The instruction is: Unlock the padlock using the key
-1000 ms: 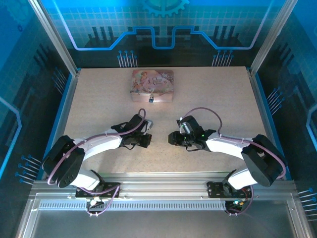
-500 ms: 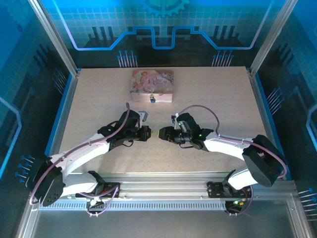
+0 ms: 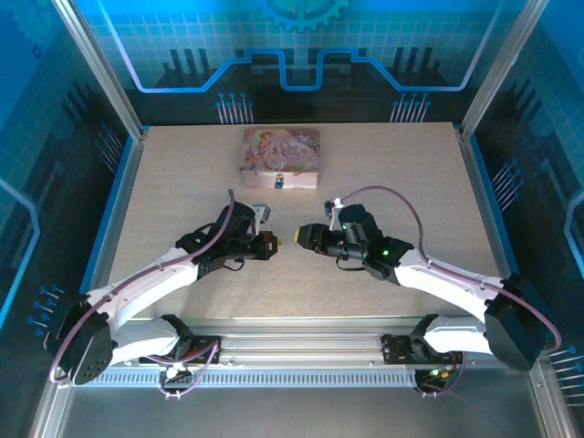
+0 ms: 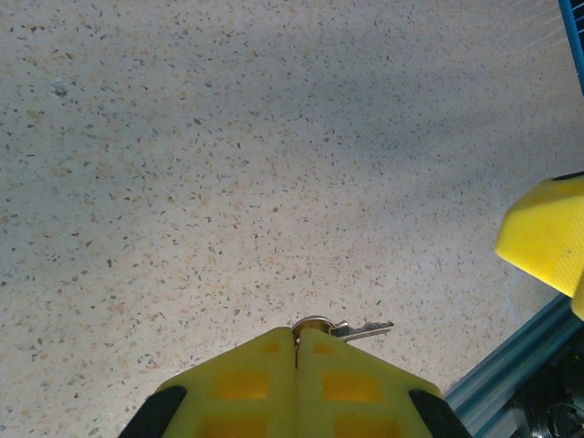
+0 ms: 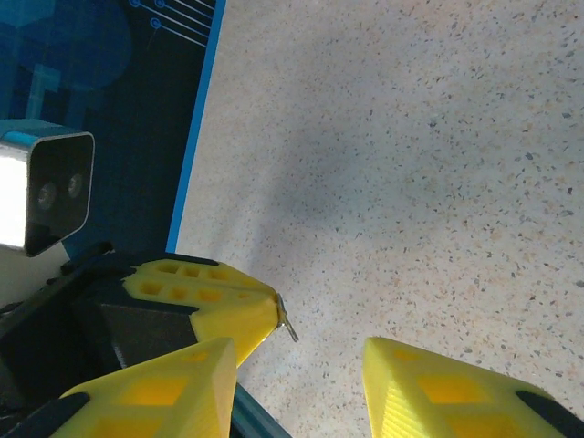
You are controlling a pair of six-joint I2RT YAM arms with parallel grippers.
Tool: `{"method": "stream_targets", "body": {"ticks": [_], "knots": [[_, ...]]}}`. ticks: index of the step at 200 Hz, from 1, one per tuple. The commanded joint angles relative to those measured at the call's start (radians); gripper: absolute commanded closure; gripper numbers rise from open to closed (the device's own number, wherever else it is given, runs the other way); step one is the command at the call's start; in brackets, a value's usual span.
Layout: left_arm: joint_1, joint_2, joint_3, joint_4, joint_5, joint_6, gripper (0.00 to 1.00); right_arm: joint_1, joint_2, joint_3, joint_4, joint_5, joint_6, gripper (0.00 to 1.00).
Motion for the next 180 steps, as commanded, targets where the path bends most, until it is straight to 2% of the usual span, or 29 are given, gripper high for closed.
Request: {"method": "stream_targets", "body": {"ticks": [1, 75, 132, 180], "knots": [[0.006, -0.033, 0.041, 0.011, 0.046, -0.028, 1.00, 0.018, 0.027, 0.044, -0.021, -0.025, -0.022, 0.58], [0.007, -0.079, 0.040, 0.023, 0.087, -0.053, 1.00, 0.048, 0.100, 0.100, 0.000, -0.074, -0.031, 0.60], [0.007, -0.090, 0.038, 0.028, 0.094, -0.057, 1.00, 0.054, 0.115, 0.111, 0.005, -0.085, -0.033, 0.73], [0.007, -0.099, 0.036, 0.024, 0.093, -0.057, 1.00, 0.060, 0.135, 0.123, 0.013, -0.099, -0.033, 0.81]]}}
